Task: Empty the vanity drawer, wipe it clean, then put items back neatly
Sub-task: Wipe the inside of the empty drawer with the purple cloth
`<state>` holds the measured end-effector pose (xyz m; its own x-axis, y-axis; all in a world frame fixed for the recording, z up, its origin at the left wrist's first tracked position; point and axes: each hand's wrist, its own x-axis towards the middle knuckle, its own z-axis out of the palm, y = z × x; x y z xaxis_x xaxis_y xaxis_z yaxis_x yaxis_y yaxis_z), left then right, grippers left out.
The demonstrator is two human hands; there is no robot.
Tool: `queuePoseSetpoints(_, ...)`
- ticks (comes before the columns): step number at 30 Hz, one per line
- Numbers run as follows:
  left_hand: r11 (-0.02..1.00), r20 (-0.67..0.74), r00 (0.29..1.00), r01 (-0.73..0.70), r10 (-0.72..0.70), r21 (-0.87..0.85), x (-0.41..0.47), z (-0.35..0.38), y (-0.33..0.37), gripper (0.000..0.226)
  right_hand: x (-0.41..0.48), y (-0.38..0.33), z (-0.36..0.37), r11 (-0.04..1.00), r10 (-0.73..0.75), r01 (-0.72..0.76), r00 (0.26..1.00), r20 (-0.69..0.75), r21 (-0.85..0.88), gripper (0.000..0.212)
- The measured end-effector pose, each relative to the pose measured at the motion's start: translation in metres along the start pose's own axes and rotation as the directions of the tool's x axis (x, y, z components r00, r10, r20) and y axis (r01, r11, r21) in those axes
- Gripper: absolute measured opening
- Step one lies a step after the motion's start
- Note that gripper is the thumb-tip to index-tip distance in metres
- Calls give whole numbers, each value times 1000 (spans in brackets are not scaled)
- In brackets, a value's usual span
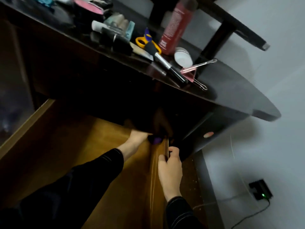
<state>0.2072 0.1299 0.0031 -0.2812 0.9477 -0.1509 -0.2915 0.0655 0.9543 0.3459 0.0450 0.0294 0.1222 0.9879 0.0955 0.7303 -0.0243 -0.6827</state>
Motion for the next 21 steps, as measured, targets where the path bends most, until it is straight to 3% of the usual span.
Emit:
queuePoseSetpoints(4, 986, 184, 982, 8, -39, 166, -14, -6, -21, 33, 1, 0, 0, 1000, -4, 4, 1000, 7, -2, 20)
queuePoseSetpoints(6, 965, 207, 976, 15, -71, 262, -15, -12, -28, 34, 0, -1, -1, 1000, 2, -2, 1000, 17, 0, 20)
queuePoseSetpoints(9, 982, 140, 990, 6, -33, 188, -10, -8, -18, 34, 0, -1, 0, 1000, 6, -6, 1000, 10, 3, 22)
queuePoseSetpoints(13, 995, 116, 991, 69, -61, -66, -14, 4, -5, 37, 0, 0, -1, 1000, -3, 3, 1000, 0, 4, 19)
queuePoseSetpoints(14, 993, 137, 988, 86, -74, -85, -15, 1, -9, 36, 1, 0, -1, 1000, -1, 1, 1000, 1, 3, 19)
queuePoseSetpoints(18, 980, 182, 967, 160, -179, 117, -15, -14, -21, 41, 1, 0, 0, 1000, 14, -14, 1000, 11, -7, 23)
queuePoseSetpoints(21, 983, 115, 980, 171, -162, -68, -8, -7, -10, 46, 1, 1, 0, 1000, 25, -25, 1000, 8, -8, 25)
